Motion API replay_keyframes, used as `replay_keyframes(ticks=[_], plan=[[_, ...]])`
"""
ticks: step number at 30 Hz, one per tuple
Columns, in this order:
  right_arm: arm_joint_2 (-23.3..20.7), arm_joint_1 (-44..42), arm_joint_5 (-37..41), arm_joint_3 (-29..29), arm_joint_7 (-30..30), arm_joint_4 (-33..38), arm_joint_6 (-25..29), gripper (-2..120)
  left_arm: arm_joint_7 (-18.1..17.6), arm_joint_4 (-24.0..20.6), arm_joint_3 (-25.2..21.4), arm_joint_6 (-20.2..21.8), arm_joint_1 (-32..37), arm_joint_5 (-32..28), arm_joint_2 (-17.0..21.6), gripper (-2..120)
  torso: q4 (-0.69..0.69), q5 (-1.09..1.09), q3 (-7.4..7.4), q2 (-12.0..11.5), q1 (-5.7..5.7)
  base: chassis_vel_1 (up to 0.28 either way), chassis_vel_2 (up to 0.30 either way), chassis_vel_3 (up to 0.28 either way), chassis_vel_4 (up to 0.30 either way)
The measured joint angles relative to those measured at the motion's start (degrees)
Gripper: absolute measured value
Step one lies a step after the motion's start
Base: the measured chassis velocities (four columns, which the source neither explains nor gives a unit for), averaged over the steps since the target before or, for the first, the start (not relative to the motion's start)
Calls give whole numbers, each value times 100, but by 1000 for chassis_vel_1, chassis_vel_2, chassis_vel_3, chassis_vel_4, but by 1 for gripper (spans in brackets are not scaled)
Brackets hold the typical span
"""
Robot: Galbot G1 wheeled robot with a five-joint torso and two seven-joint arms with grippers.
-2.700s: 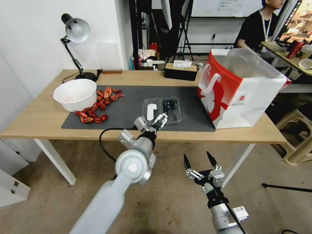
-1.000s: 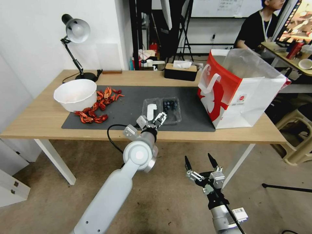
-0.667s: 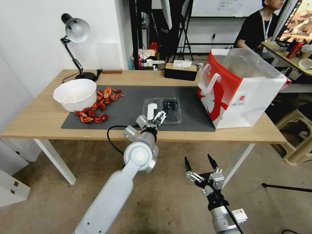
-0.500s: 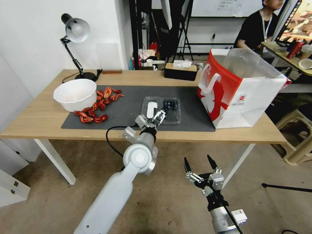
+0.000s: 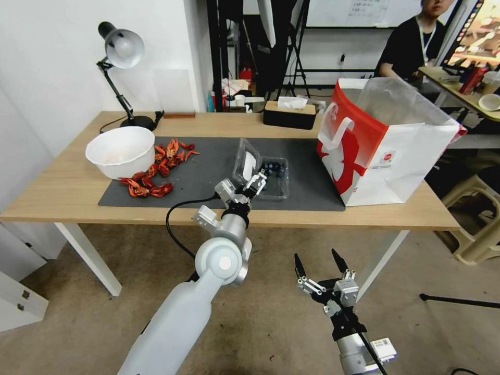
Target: Close the takeout container lid, then place the container into the takeout bag.
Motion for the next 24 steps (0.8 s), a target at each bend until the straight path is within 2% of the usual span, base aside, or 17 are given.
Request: replay_keyframes(ticks=[4, 8, 9, 12, 22, 24], plan=[[-9, -26, -9, 15, 0, 29, 1, 100, 137, 48, -2, -19, -109, -98, -12, 100, 0, 0, 0, 0, 0, 0, 0, 0, 0], [-11, -66, -20, 39, 0, 55, 2, 100, 172, 122, -68, 98, -316, -718, -36, 100, 0, 0, 0, 0, 0, 0, 0, 0, 0], [-11, -66, -20, 39, 0, 55, 2, 100, 172, 122, -68, 98, -316, -718, -36, 100, 0, 0, 0, 0, 0, 0, 0, 0, 0], [2, -90, -35, 49, 1, 69, 3, 100, 230, 168, -101, 246, -480, -1169, -20, 100, 0, 0, 0, 1, 0, 0, 0, 0, 0], [48, -110, -102, 44, 11, 62, 6, 100, 388, 119, -142, 652, -593, -1686, 71, 100, 1, 0, 0, 1, -1, 0, 0, 0, 0], [63, -128, -127, 43, 17, 60, 21, 100, 426, 138, -147, 851, -658, -1897, 86, 100, 1, 0, 0, 1, -1, 0, 0, 0, 0]])
